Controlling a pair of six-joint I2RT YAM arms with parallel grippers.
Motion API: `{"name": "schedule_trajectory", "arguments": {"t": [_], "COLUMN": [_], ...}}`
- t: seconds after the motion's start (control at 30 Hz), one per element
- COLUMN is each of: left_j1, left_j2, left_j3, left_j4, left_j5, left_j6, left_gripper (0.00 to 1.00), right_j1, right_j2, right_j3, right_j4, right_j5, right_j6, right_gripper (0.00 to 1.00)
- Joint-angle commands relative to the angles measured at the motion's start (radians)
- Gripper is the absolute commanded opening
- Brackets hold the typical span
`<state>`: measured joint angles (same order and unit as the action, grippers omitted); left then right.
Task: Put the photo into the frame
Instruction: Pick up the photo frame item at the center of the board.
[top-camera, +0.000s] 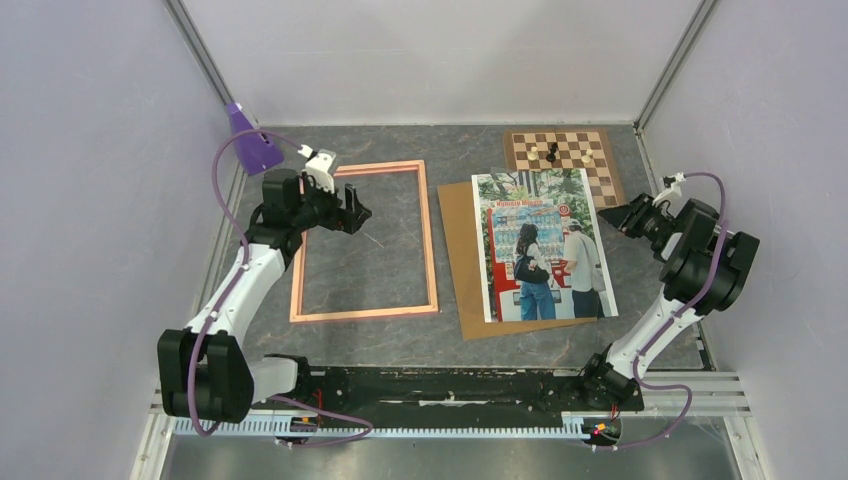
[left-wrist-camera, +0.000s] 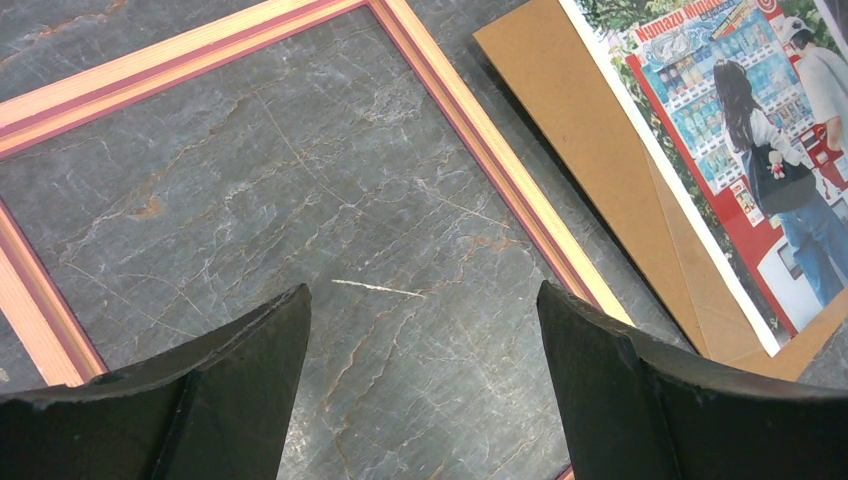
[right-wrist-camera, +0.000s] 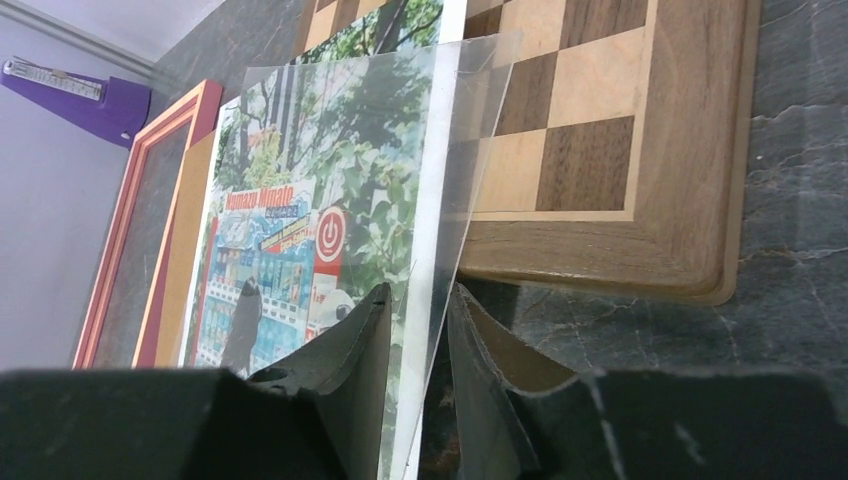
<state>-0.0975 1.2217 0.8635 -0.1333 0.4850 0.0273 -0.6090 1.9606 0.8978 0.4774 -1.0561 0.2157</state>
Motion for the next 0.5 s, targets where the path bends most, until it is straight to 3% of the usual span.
{"name": "schedule_trajectory", "arguments": {"t": [0.0, 0.13, 0.47], "left_j1": [-0.014, -0.022, -0.047], "left_j2": [0.002, 0.003, 0.039], "left_j3": [0.036, 0.036, 0.025], "left_j4": [0.003, 0.003, 0.034], "left_j5": [-0.027, -0.037, -0.061], "left_j6": [0.053, 0.059, 0.073], "left_gripper": [0.90, 0.90, 0.90], "right_j1": [-0.004, -0.004, -0.004], "right_j2": [-0.042, -0.029, -0.039], "right_j3": [-0.016, -0.023, -0.026], "right_j4": [0.081, 0.101, 0.148], "right_j5": [-0.050, -0.062, -0.085], "right_j6": [0.030, 0.043, 0.088], "right_gripper": [0.30, 0.28, 0.10]}}
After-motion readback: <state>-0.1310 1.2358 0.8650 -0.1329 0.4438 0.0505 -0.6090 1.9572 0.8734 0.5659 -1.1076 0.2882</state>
